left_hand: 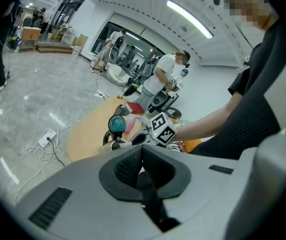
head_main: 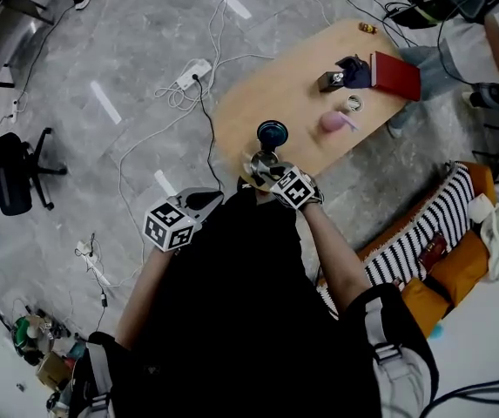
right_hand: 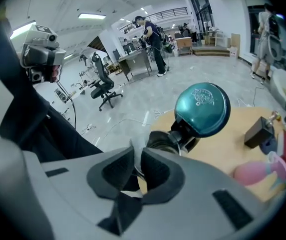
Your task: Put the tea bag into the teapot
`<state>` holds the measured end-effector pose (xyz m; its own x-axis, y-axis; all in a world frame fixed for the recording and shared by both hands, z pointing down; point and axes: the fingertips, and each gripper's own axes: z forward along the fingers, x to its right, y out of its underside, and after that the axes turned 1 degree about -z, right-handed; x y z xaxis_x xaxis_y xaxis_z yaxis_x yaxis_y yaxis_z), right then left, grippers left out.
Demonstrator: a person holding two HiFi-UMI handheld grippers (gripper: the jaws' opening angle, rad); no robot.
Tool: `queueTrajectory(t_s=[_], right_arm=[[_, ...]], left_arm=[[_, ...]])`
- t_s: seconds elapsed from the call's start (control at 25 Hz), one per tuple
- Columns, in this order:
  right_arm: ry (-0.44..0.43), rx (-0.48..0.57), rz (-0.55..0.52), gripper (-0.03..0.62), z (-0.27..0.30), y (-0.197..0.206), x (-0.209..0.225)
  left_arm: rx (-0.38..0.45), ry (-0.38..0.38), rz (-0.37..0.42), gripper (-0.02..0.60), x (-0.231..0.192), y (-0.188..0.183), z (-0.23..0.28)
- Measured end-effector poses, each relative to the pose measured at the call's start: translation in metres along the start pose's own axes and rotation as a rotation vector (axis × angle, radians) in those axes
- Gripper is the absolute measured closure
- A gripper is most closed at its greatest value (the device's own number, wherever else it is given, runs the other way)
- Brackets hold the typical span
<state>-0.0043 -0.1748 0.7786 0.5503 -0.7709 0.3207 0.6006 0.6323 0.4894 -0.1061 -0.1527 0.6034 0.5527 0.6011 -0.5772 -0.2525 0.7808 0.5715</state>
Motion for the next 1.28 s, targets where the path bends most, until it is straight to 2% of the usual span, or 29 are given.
queueTrajectory(t_s=[1.0, 1.28], right_arm=[[0.026, -0.001, 0.039, 0.54, 0.017, 0.006, 0.008], [0.035, -0.011, 0.026, 0.511, 0.02, 0.009, 0.007]], left_arm=[[-0.043, 0.014, -0.005, 0.571, 0.006, 0.017, 0.002], [-0.047, 0.018, 0.002, 0.571, 0.006, 0.017, 0.003]])
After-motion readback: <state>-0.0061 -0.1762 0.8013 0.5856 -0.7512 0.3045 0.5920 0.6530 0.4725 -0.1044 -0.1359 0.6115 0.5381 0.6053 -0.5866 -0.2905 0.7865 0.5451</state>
